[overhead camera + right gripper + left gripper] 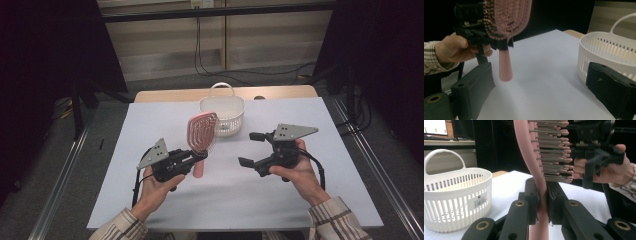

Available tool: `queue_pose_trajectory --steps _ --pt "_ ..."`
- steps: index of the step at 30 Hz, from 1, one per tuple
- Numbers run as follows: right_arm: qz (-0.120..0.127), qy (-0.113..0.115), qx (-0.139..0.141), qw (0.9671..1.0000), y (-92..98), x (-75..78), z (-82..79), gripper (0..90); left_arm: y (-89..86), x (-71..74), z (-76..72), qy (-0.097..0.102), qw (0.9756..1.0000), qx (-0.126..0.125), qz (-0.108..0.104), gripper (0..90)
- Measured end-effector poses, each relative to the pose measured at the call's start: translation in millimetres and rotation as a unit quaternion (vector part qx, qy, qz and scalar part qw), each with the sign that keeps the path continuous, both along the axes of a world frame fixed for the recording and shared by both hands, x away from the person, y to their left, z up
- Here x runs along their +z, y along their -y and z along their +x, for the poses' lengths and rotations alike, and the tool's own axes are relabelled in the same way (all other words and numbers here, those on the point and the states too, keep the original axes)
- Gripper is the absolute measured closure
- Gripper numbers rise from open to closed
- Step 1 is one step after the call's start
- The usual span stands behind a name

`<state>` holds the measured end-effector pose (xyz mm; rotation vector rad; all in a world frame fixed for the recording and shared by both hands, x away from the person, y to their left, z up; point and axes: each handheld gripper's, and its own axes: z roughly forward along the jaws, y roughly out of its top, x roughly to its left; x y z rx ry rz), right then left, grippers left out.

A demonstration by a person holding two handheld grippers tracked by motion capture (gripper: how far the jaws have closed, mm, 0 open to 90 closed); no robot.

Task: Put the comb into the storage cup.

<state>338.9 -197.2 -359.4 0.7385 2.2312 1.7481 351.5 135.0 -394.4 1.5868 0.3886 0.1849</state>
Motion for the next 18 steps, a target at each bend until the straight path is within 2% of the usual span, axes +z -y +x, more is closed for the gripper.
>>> queue_pose_trajectory --steps 3,5,7,12,15,18 --pt "-0.001 0.009 -0.010 0.9999 -6.1 4.4 1.2 13.3 2.5 -1.0 -0.8 0.000 1.0000 -0.005 0.005 80.9" --pt "0.001 0.011 0.000 0.9999 -8.3 6.6 1.6 10.1 4.3 -2.3 -1.1 -0.001 1.0000 -0.007 0.005 80.9" --pt "0.004 0.011 0.007 0.9999 -9.5 9.0 1.0 11.6 5.2 -3.3 -0.9 -0.006 0.9999 -0.011 0.006 80.9" --pt "0.019 0.025 0.022 0.9993 -11.2 19.4 0.1 5.2 8.7 -4.8 -1.4 -0.005 0.9997 -0.023 0.011 80.9" --pt "0.019 0.034 0.026 0.9989 -13.1 25.5 1.8 2.9 12.4 -5.0 -3.2 -0.004 0.9995 -0.029 0.013 80.9" --pt "0.039 0.036 0.028 0.9982 -13.7 29.8 3.1 2.0 14.5 -4.3 -3.6 -0.003 0.9994 -0.033 0.014 80.9"
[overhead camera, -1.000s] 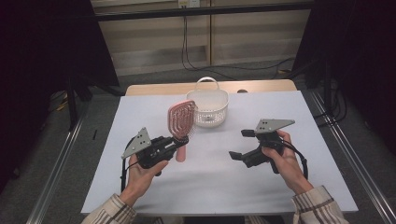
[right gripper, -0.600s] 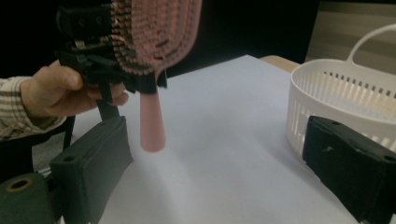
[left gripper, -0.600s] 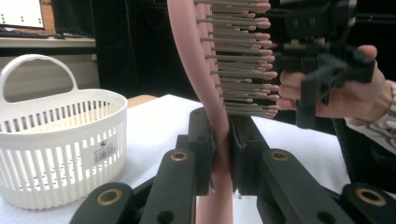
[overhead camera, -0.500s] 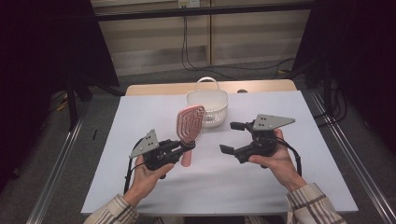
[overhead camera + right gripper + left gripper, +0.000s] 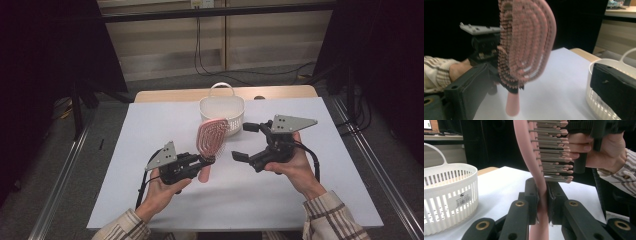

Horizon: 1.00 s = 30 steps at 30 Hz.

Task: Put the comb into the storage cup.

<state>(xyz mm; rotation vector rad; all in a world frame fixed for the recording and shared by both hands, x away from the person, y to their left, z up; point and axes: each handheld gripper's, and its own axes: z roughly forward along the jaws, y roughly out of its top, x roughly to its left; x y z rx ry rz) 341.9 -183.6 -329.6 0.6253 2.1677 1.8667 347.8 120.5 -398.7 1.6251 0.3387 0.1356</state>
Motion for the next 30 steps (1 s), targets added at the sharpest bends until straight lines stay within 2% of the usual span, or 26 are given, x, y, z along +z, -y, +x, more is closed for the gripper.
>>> queue_pose_trajectory --steps 7,8,11,13,15,16,18,23,30 --pt "0.009 0.018 0.002 0.9998 -2.2 10.5 3.1 4.8 6.0 -0.6 -1.2 0.000 0.9999 -0.011 0.002 80.9" --pt "0.012 0.021 0.007 0.9997 -4.0 11.5 4.0 4.9 6.6 -0.7 -0.6 0.001 0.9998 -0.019 0.002 80.9" --pt "0.013 0.029 0.017 0.9994 -9.6 13.3 5.2 7.9 9.4 -1.0 -1.5 -0.001 0.9998 -0.018 -0.001 80.9" --pt "0.014 0.029 0.022 0.9992 -12.7 13.9 6.5 8.6 10.6 -0.9 -1.8 0.003 0.9999 -0.015 0.001 80.9" --pt "0.019 0.029 0.028 0.9990 -14.8 14.4 8.4 10.8 12.0 -1.4 -2.3 -0.001 0.9997 -0.022 -0.002 80.9" --pt "0.021 0.029 0.031 0.9989 -15.9 14.3 9.4 12.6 12.0 -1.3 -2.6 0.002 0.9996 -0.027 0.002 80.9" --pt "0.022 0.027 0.037 0.9987 -18.1 12.9 11.0 13.3 13.8 -1.7 -4.2 -0.002 0.9996 -0.027 0.000 80.9" --pt "0.021 0.020 0.060 0.9978 -21.1 9.5 12.5 18.5 15.4 -2.9 -5.0 -0.005 0.9992 -0.041 -0.003 80.9" --pt "0.018 0.022 0.076 0.9967 -23.2 7.8 11.7 26.2 16.1 -3.3 -6.5 -0.008 0.9985 -0.053 -0.003 80.9"
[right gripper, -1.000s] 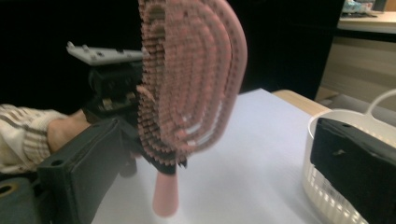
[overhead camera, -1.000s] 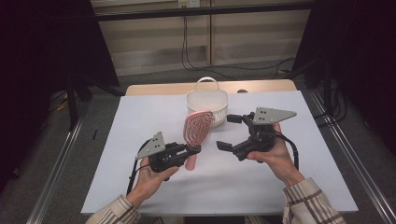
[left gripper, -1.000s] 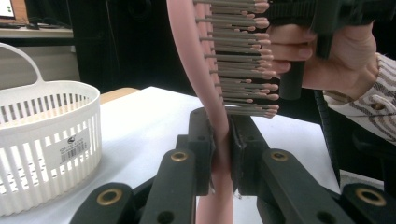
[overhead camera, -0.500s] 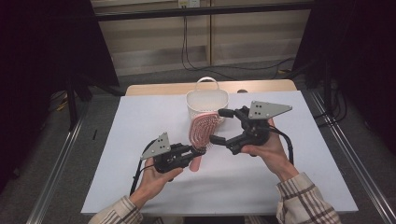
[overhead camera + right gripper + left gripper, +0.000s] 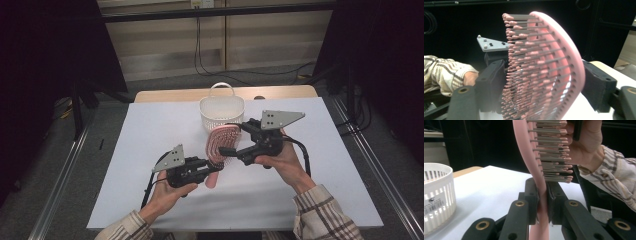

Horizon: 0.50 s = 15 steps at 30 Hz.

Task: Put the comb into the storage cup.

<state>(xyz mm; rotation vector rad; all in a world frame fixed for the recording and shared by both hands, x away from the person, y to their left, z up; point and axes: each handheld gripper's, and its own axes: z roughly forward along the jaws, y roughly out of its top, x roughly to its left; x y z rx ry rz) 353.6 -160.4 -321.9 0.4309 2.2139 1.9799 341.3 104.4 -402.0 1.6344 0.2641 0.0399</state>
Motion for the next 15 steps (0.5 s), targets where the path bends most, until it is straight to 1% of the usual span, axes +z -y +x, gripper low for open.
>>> queue_pose_trajectory --steps 2,3,5,6,7,9,10,13,15 --pt "-0.003 0.002 0.003 1.0000 -1.1 -0.4 -0.5 27.7 0.9 -0.3 -0.6 0.000 1.0000 -0.003 0.004 80.9" --pt "-0.002 0.001 0.008 1.0000 -1.5 -0.8 -0.5 29.7 1.7 -0.8 -0.7 0.000 1.0000 -0.006 0.002 80.9" --pt "-0.001 0.000 0.012 0.9999 -1.7 -1.3 0.1 31.8 2.7 -1.2 -1.8 0.000 0.9999 -0.012 0.007 80.9" --pt "0.000 0.001 0.015 0.9999 -1.8 -1.6 0.2 33.2 3.6 -1.1 -3.0 0.000 0.9999 -0.013 0.006 80.9" --pt "-0.001 0.001 0.021 0.9998 -1.8 -1.7 0.1 35.5 4.1 -0.9 -3.6 -0.001 0.9999 -0.016 0.006 80.9" --pt "-0.004 0.005 0.030 0.9995 -2.0 -2.0 -0.4 36.1 4.3 -1.3 -3.5 -0.002 0.9998 -0.017 0.006 80.8" --pt "-0.004 0.004 0.033 0.9994 -1.9 -2.0 -0.4 37.9 4.5 -1.9 -2.9 -0.003 0.9998 -0.021 0.004 80.9" --pt "-0.004 -0.002 0.041 0.9992 -0.7 -2.4 0.2 45.7 4.8 -2.6 -2.5 -0.006 0.9998 -0.019 0.005 80.8" --pt "-0.004 -0.004 0.048 0.9988 -1.0 -3.1 0.3 48.1 5.7 -3.4 -2.4 -0.007 0.9996 -0.025 0.006 80.8"
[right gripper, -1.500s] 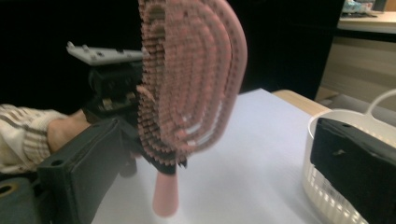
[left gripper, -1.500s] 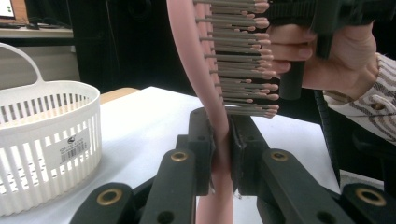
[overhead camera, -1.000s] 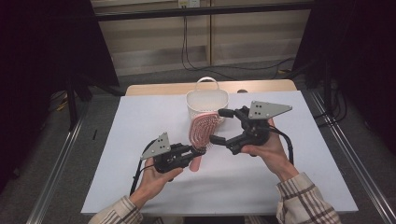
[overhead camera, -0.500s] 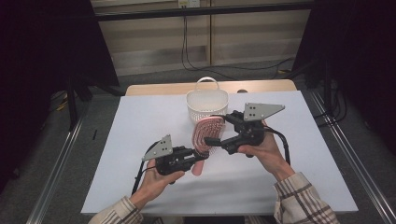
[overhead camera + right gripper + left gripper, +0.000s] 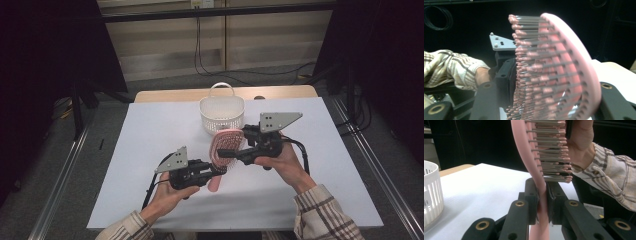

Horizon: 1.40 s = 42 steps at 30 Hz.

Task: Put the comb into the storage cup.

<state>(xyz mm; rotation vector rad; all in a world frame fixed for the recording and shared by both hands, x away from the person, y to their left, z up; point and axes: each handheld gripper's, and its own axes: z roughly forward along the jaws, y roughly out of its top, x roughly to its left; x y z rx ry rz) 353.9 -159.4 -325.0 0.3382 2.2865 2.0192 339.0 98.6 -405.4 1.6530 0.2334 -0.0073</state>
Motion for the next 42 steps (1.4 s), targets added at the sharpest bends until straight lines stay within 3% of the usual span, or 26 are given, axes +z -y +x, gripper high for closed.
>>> queue_pose_trajectory --steps 9,20,22,25,27,30,33,36,38,42 --pt "0.001 0.013 0.026 0.9996 -2.0 1.1 -3.3 61.7 1.4 -2.0 0.2 -0.004 1.0000 -0.001 0.007 79.2" --pt "0.002 0.008 0.012 0.9999 -4.1 -0.2 -3.6 62.5 4.0 -4.4 -0.5 -0.002 0.9997 0.015 0.016 74.6" --pt "0.003 0.005 0.005 1.0000 -3.8 0.0 -3.5 62.7 4.3 -4.4 -0.4 0.009 0.9993 0.024 0.028 62.7" --pt "0.003 -0.001 0.005 1.0000 -2.8 0.2 -3.3 63.4 4.4 -4.8 -0.3 0.009 0.9993 0.023 0.029 59.1" --pt "0.002 -0.002 0.003 1.0000 -2.3 0.5 -3.4 64.1 5.2 -4.2 -1.5 0.014 0.9986 0.039 0.033 46.4" --pt "0.004 -0.005 -0.002 1.0000 -1.2 1.0 -3.1 64.1 5.4 -4.9 -1.0 0.012 0.9985 0.043 0.033 44.1" --pt "0.001 -0.006 -0.009 0.9999 -0.1 1.4 -2.7 64.1 5.0 -4.2 -1.0 0.013 0.9971 0.062 0.043 30.4" --pt "0.002 -0.008 -0.019 0.9998 1.8 2.2 -2.1 64.1 2.4 -4.0 -1.9 0.011 0.9964 0.071 0.045 24.3" --pt "0.004 -0.009 -0.024 0.9997 3.3 2.8 -1.8 64.1 0.2 -4.0 -2.4 0.012 0.9948 0.087 0.051 15.7" --pt "0.006 -0.008 -0.030 0.9995 4.9 3.9 -1.8 64.1 -7.4 -4.2 -1.0 0.008 0.9931 0.109 0.044 8.5"
